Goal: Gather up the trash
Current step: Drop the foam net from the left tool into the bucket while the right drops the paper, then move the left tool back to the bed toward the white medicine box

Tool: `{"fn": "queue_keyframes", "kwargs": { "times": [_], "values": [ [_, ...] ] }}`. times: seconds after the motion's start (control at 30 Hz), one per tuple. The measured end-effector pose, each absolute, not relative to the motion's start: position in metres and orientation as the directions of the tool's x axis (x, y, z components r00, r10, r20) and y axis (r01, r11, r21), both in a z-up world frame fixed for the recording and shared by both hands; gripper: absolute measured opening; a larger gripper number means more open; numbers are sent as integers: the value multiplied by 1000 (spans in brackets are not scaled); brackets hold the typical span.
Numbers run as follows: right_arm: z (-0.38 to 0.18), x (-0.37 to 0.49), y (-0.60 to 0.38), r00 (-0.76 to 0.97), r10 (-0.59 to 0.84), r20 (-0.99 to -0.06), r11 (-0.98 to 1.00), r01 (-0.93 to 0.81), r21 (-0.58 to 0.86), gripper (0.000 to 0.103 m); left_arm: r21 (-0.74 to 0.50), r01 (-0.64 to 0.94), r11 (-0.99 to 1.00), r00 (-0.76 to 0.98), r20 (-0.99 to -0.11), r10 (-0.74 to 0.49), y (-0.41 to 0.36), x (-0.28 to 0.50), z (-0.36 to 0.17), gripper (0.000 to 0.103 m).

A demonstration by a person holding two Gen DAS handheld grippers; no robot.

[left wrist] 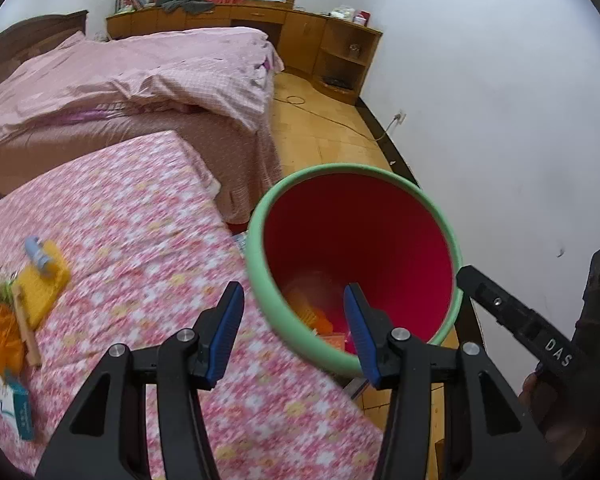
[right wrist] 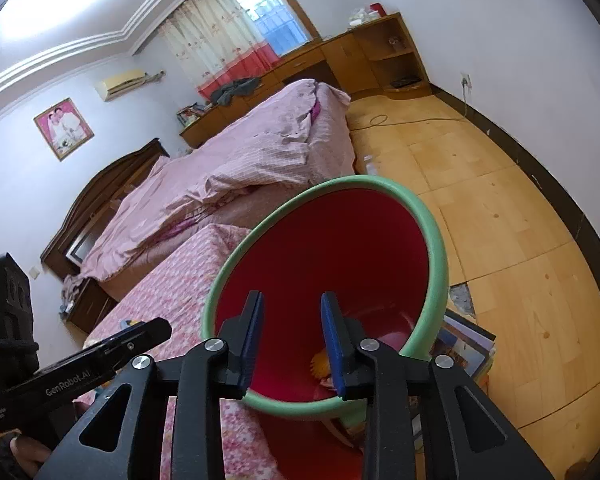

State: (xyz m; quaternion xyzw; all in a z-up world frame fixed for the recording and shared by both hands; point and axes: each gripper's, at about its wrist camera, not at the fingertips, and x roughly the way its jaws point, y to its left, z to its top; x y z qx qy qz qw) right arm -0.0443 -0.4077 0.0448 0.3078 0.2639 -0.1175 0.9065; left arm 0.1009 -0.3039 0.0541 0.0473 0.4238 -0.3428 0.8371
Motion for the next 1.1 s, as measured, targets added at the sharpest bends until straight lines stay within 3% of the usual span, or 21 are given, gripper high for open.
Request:
{"fn": "queue_keyframes", "kwargs": {
  "times": [0.33,1.1],
  "values": [
    [49,-44,-380,831,0,-556,801,333,498,39,-221,490,843,460,-757,-465,-232,99,44,52],
    [43,-19,-300,776,141,-615,851,222,477,40,-259,170,951,539,-783,-309,-76,102,8,52]
  ]
}}
